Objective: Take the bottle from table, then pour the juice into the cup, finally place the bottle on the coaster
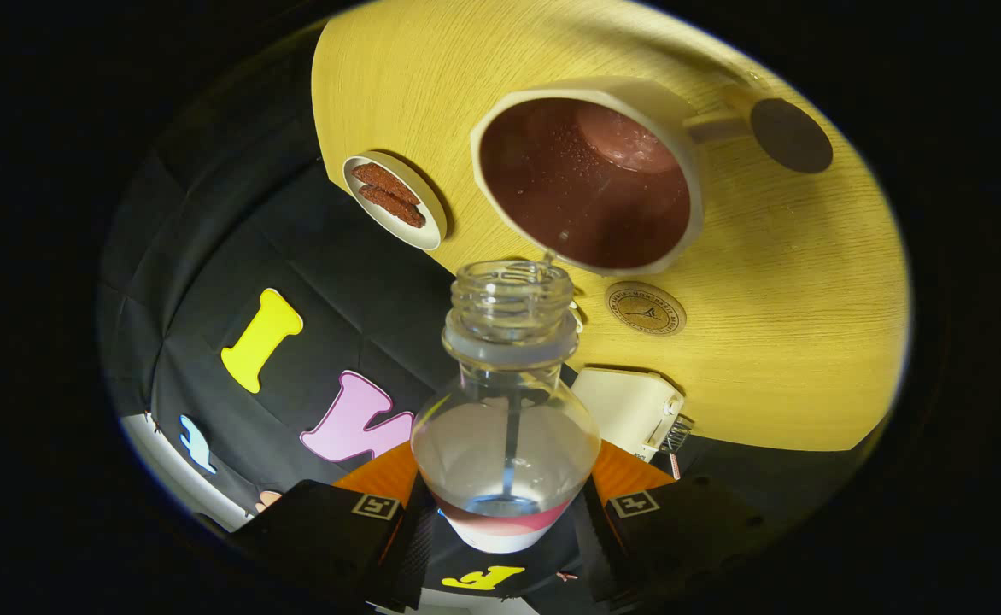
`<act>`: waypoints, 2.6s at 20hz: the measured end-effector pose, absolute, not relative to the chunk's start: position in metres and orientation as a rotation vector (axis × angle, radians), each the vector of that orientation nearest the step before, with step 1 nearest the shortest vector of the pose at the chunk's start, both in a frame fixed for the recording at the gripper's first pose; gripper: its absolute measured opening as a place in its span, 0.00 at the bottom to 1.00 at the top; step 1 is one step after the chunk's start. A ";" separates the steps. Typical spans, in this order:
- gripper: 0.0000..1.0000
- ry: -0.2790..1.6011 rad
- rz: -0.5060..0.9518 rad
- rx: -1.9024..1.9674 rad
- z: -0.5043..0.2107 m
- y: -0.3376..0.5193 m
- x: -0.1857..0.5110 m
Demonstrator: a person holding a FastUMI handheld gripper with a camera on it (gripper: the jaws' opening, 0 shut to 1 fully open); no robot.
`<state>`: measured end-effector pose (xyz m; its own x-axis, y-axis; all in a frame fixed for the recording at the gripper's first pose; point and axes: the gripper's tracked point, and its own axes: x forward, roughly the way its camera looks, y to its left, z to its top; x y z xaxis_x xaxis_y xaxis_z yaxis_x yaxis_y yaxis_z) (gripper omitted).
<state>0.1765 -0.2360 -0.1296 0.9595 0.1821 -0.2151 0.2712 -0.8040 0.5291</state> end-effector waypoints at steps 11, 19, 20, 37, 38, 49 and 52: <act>0.74 0.294 -0.214 2.533 -0.125 -0.240 0.173; 0.73 0.285 -0.267 2.433 -0.128 -0.239 0.166; 0.73 0.274 -0.268 2.410 -0.127 -0.240 0.165; 0.73 0.145 -0.188 1.378 -0.096 -0.209 0.110; 0.73 0.150 -0.187 1.295 -0.100 -0.201 0.105; 0.73 0.160 -0.177 0.498 -0.139 -0.133 0.095; 0.73 0.181 -0.204 0.370 -0.158 -0.122 0.107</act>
